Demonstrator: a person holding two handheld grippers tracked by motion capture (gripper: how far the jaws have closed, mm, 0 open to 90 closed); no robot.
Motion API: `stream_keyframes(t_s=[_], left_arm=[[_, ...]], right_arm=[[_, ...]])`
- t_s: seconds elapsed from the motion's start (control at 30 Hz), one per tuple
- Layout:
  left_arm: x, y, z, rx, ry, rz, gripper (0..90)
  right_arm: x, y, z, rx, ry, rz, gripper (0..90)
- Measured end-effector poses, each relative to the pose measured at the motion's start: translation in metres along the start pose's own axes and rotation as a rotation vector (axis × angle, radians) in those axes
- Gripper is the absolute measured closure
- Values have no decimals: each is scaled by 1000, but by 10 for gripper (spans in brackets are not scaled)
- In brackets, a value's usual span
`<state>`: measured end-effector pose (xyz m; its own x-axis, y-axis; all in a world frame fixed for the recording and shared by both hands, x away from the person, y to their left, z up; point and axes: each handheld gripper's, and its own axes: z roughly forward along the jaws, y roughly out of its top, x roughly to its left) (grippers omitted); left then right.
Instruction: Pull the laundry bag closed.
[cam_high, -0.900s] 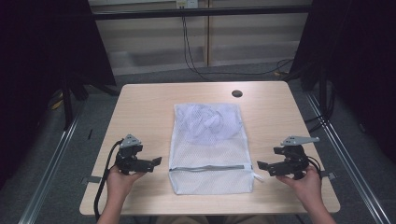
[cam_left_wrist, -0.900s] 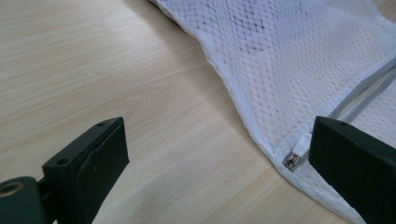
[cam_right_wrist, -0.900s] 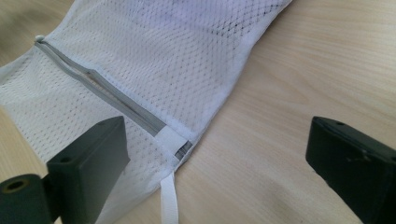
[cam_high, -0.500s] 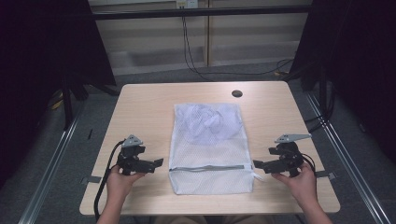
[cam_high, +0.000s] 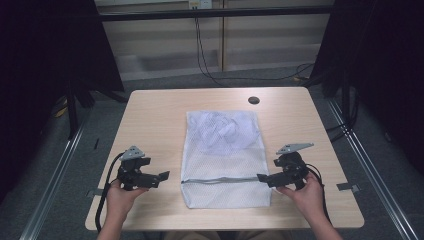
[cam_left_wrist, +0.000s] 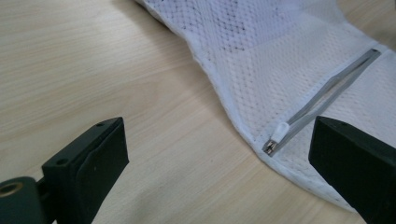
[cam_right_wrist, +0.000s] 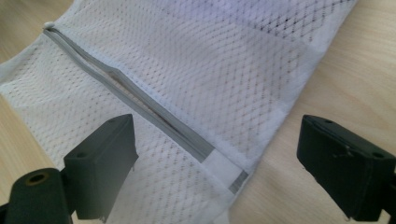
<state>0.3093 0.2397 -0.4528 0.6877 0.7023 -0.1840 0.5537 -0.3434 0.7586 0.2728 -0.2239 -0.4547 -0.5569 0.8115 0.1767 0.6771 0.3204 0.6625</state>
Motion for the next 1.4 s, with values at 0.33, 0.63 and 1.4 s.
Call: stream_keyframes(t_s=[0.33, 0.63, 1.4], left_arm=[[-3, 1, 4, 8, -10, 17, 53], [-4, 2, 7, 32, -30, 19, 56], [-5, 1, 7, 49, -32, 13, 68]], right_arm=[[15, 7, 9, 29, 36, 3, 137], [25, 17, 15, 20, 86, 14, 138], [54, 40, 38, 36, 126, -36, 148]])
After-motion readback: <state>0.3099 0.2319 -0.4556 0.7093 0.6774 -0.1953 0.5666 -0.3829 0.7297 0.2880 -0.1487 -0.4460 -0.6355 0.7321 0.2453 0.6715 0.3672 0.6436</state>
